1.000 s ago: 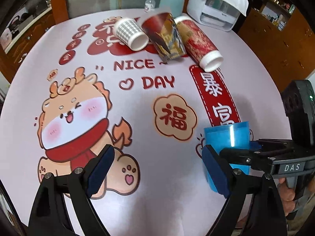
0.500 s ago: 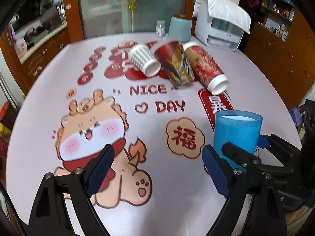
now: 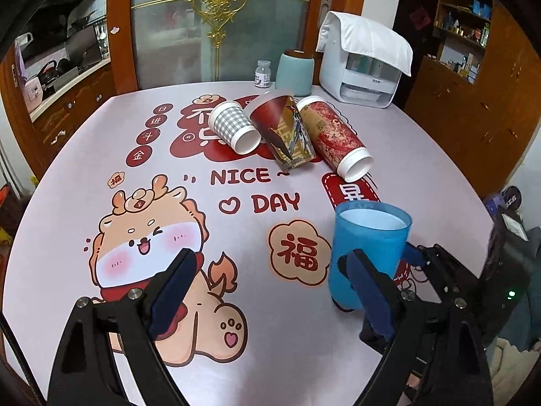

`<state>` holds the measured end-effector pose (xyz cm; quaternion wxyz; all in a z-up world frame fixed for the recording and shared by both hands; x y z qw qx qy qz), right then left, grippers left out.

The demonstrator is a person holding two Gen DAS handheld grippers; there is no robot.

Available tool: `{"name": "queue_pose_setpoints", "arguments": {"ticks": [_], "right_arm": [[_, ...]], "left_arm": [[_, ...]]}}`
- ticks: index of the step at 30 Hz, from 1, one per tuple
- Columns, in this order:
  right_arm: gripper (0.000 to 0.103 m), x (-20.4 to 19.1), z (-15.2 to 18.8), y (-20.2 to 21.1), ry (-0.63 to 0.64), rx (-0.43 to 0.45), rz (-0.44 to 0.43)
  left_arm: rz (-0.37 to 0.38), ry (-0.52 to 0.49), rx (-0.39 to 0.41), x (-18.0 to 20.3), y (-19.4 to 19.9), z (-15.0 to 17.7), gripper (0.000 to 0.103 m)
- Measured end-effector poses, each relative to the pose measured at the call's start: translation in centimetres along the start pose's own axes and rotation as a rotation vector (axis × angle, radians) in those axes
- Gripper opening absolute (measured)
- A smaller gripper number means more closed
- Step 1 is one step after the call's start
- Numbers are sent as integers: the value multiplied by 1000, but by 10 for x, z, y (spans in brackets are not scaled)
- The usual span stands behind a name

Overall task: Flip cup upside down
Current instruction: 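Lower the upright blue cup onto the table and open the left gripper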

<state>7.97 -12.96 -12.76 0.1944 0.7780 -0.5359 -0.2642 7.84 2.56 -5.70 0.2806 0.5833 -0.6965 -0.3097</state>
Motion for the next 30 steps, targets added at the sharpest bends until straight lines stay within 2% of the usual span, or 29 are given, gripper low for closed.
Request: {"name": "queue_pose_setpoints", "arguments": {"ticks": [14,16,20,30], "right_arm": [[65,-11,27,24,81,-38,-17],[68,-13,29,25,88,-45,-17],[83,-17,32,31,88,-47,-44],[83,-23,49,56,88,-68,-40]], "left_arm": [[28,-85,6,11,5,18,90],[24,-88,6,10,7,21,93],[14,-83,11,5,12,26,96],[10,-72,-22,-3,7,44,96]]}}
Point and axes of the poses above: each gripper's, at about its wrist camera, not at the fingertips, and y roughly against the way its jaws point, x to its right, z to its underside, the point moved 1 cm from there along -y, roughly the way its jaws point, and after that the axes turned 6 degrees about -z, right-handed, at the moved point
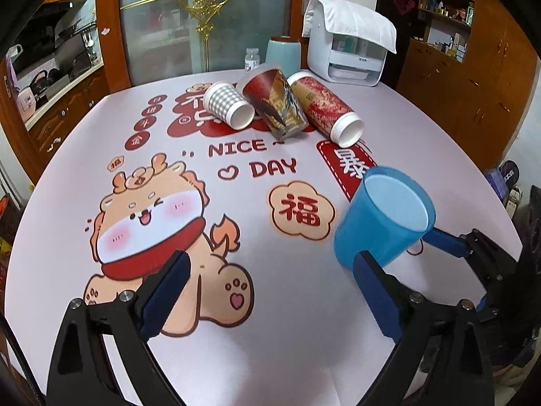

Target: Flip cup upside down

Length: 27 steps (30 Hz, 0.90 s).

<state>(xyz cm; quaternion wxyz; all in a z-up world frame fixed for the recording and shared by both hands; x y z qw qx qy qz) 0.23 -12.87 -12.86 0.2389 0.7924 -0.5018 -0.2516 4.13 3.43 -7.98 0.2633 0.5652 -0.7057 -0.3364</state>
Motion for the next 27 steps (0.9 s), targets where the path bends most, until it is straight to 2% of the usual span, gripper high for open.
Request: {"name": "queue_pose_setpoints", "arguments": {"ticks": [10,12,15,20,23,27], "right_arm": [[83,10,6,38,-61,2,37],[83,10,4,45,-62,6,54],[83,13,-3,57,-78,-4,66],[83,20,-24,81,-156,8,43],[83,20,-42,95,-173,11,54],[83,19,-68,115,-212,13,54]], "left_arm": [[12,-2,-19,10,5,16,96],[2,3,-15,13,8,15,102],[-18,17,-6,15,15,11,102],[-58,59,-23,14,28,-2,102],[-64,76,-2,14,41,-12,102],[-123,76,14,20,57,-27,102]]}}
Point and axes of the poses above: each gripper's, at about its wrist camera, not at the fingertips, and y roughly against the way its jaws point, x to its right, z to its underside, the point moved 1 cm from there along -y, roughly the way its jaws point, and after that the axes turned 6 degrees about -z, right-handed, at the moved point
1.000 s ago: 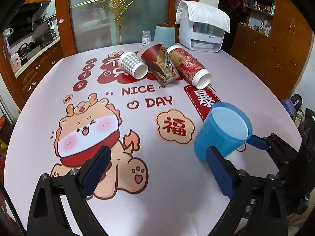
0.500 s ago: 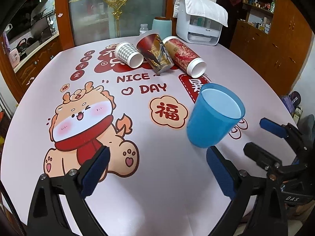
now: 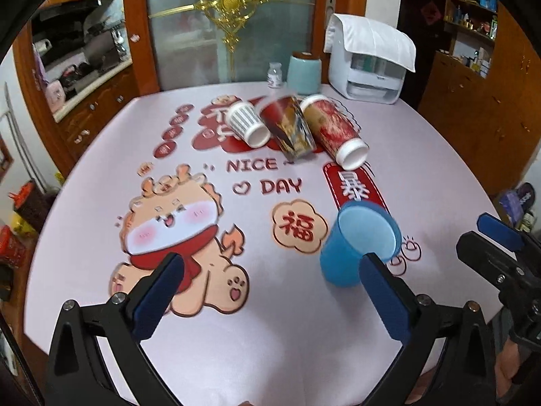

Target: Flip cup upside down

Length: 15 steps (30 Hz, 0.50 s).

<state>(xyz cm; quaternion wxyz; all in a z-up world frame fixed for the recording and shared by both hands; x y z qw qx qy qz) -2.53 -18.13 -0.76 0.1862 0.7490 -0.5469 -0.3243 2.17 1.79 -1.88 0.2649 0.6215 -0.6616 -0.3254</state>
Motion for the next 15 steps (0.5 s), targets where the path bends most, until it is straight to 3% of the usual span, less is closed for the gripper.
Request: {"name": "queue_pose_setpoints", "arguments": {"ticks": [7,15], "right_arm": [[86,-19,-24,24,29,35,26],[87,-31,-22,36,38,44,51]], "left_arm": [[-83,-20,100,11,29,-12,102],[-79,29,48,13,26,-8,102]]}}
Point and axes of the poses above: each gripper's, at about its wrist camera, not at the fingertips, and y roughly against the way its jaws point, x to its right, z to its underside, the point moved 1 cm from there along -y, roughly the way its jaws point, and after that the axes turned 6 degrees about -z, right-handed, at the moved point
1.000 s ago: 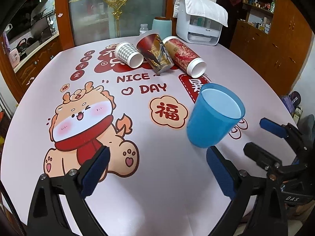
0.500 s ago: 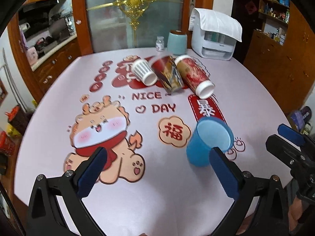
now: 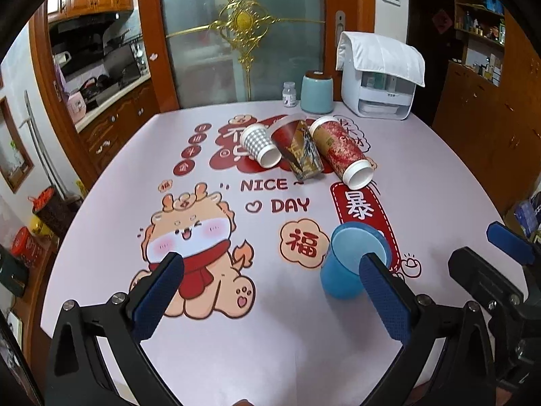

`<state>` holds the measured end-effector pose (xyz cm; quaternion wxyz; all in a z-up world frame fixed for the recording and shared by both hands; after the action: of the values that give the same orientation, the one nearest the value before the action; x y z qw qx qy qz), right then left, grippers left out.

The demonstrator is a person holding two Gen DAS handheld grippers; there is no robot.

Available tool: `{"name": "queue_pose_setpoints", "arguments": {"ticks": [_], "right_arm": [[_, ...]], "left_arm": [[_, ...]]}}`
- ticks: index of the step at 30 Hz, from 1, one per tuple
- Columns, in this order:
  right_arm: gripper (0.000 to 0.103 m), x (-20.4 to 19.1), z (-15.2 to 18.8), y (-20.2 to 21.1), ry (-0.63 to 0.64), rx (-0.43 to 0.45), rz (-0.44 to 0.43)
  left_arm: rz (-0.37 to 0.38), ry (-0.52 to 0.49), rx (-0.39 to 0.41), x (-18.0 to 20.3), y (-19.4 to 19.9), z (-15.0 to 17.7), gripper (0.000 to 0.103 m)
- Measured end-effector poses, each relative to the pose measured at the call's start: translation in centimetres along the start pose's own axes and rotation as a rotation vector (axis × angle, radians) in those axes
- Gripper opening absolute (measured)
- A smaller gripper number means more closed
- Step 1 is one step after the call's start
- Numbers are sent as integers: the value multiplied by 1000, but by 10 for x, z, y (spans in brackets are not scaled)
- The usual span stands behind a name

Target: Flip cup upside down

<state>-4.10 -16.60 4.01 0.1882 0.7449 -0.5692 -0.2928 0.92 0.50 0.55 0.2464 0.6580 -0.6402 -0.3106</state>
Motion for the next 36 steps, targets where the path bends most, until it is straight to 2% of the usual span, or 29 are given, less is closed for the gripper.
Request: {"name": "queue_pose_setpoints", "arguments": {"ticks": [12,36], "right_arm": [[87,-2,8,-14,-5,-45,-3],[87,-3,4,-13,-9,-41,2]], "left_arm": [[0,18,-16,-2,1,2,102],[0,21,-26,-2,0,4,102]]}}
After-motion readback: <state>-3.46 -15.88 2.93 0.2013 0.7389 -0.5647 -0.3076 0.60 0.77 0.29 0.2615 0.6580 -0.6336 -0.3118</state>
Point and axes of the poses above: each gripper's, at about its wrist camera, not at the fingertips, and y roughly against the way its jaws point, x to its right, z to its underside, the point moved 1 cm from there along -y, roughly the way its jaws point, and after that the axes turned 6 degrees about -z, right-handed, at the moved point
